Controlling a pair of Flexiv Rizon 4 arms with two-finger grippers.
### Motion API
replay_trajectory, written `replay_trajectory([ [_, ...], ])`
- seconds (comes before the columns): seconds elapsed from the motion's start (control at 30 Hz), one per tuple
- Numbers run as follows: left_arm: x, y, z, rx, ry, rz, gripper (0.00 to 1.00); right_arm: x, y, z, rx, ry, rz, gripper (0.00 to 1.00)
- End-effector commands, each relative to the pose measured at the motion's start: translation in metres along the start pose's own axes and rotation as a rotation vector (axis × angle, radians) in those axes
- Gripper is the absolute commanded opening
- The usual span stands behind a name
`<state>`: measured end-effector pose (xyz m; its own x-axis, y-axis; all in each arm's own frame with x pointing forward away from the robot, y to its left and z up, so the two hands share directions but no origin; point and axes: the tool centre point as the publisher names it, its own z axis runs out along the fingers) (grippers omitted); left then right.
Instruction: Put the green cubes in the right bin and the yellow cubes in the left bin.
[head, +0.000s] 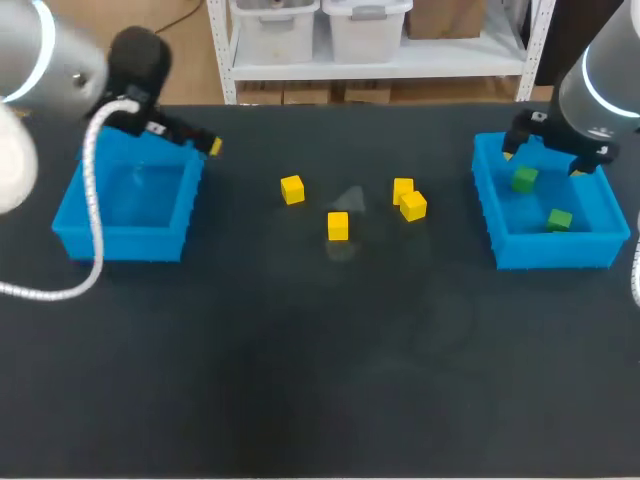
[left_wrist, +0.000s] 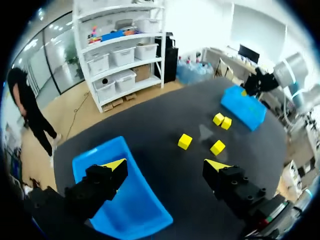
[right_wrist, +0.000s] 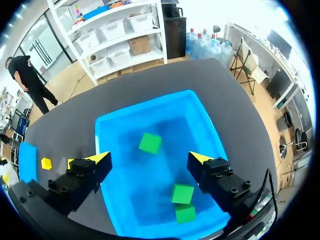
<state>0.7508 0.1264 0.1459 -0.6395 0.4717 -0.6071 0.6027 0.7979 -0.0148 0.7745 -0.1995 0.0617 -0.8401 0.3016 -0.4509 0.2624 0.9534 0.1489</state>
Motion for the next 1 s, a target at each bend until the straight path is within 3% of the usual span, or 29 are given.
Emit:
replay_trajectory([
  [0.03,-0.039,-0.004,0.044,-0.024,0.309,0.067,1.00,0.001,0.000,0.000,0.001,-0.004,0.001,1.00],
  [0.4,-0.040,-0.011,0.087,-0.023,0.513,0.130,1.00,0.001,0.000,0.000,0.001,-0.004,0.001,1.00],
  [0.57,-0.040,-0.017,0.098,-0.018,0.543,0.150,1.00,0.001,0.000,0.000,0.001,-0.004,0.001,1.00],
  [0.77,-0.025,-0.033,0.113,0.000,0.602,0.182,1.00,0.001,0.000,0.000,0.001,-0.004,0.001,1.00],
  [1.0,-0.017,-0.040,0.126,0.012,0.622,0.177,1.00,0.001,0.000,0.000,0.001,-0.004,0.001,1.00],
])
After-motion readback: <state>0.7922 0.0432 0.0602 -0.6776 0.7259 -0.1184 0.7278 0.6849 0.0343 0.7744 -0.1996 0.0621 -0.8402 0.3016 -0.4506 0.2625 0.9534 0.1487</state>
